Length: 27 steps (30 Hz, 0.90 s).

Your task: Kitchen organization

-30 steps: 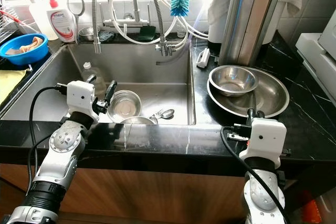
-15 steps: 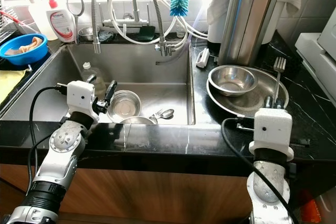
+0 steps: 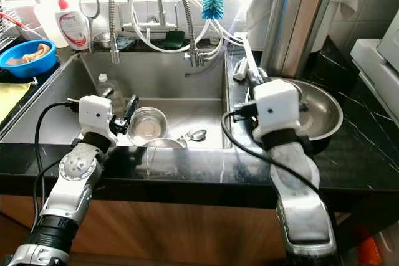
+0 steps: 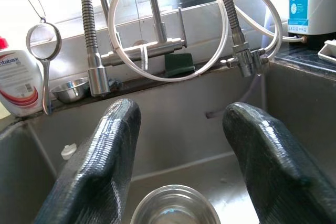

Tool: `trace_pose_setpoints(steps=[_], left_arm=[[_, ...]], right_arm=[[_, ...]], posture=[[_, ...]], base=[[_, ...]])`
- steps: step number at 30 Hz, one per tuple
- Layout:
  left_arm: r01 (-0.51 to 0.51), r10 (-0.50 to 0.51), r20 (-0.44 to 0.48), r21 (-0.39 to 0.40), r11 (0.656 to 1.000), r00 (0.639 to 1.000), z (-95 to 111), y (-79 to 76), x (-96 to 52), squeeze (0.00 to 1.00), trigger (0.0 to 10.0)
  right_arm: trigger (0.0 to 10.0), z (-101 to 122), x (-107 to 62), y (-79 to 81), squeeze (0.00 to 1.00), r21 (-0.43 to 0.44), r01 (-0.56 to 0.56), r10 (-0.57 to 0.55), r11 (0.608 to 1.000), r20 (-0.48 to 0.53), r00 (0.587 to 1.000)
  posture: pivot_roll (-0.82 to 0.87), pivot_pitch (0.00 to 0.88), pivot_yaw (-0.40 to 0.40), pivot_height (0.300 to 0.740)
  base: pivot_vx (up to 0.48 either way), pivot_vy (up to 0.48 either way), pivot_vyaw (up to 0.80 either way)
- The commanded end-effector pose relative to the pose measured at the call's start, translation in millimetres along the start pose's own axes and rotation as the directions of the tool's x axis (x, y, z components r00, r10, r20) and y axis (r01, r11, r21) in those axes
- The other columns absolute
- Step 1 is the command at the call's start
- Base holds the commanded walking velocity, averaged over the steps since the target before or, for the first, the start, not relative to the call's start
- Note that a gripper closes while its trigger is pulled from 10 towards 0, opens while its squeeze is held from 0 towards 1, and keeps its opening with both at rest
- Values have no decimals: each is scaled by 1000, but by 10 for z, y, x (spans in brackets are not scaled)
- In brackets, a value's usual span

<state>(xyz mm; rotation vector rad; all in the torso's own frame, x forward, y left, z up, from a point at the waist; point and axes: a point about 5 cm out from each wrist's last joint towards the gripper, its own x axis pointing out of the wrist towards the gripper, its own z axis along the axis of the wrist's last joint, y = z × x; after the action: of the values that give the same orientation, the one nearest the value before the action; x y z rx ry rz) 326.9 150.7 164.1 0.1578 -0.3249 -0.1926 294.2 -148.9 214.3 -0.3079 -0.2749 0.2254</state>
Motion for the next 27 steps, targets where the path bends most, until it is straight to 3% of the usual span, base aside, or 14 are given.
trace_pose_setpoints(steps=[1, 5, 6, 13, 27], left_arm=[[-4, 3, 26, 31, 1000, 1000, 59, 38, 43, 0, 10000], [-15, 14, 27, 36, 999, 1000, 61, 73, 40, 0, 10000], [-16, 15, 26, 38, 999, 1000, 60, 83, 35, 0, 10000], [-11, 9, 29, 39, 999, 1000, 62, 65, 46, 0, 10000], [-5, 5, 23, 37, 999, 1000, 58, 55, 49, 0, 10000]], right_arm=[[10000, -29, 72, 124, 0, 31, -109, 110, 994, -17, 994], [10000, -105, 111, 176, 0, 89, -145, 150, 985, -50, 987], [10000, -213, 126, 210, 0, 141, -166, 182, 976, -106, 978], [10000, -522, 78, 281, 0, 152, -241, 274, 959, -256, 927], [10000, -565, 57, 337, 0, 201, -259, 309, 945, -276, 910]], posture=[[-61, 0, 43, 740], [-51, 0, 39, 740], [-52, 0, 41, 740], [-51, 0, 43, 740], [-52, 0, 44, 740]], base=[[0, 0, 0], [0, 0, 0], [0, 0, 0], [0, 0, 0], [0, 0, 0]])
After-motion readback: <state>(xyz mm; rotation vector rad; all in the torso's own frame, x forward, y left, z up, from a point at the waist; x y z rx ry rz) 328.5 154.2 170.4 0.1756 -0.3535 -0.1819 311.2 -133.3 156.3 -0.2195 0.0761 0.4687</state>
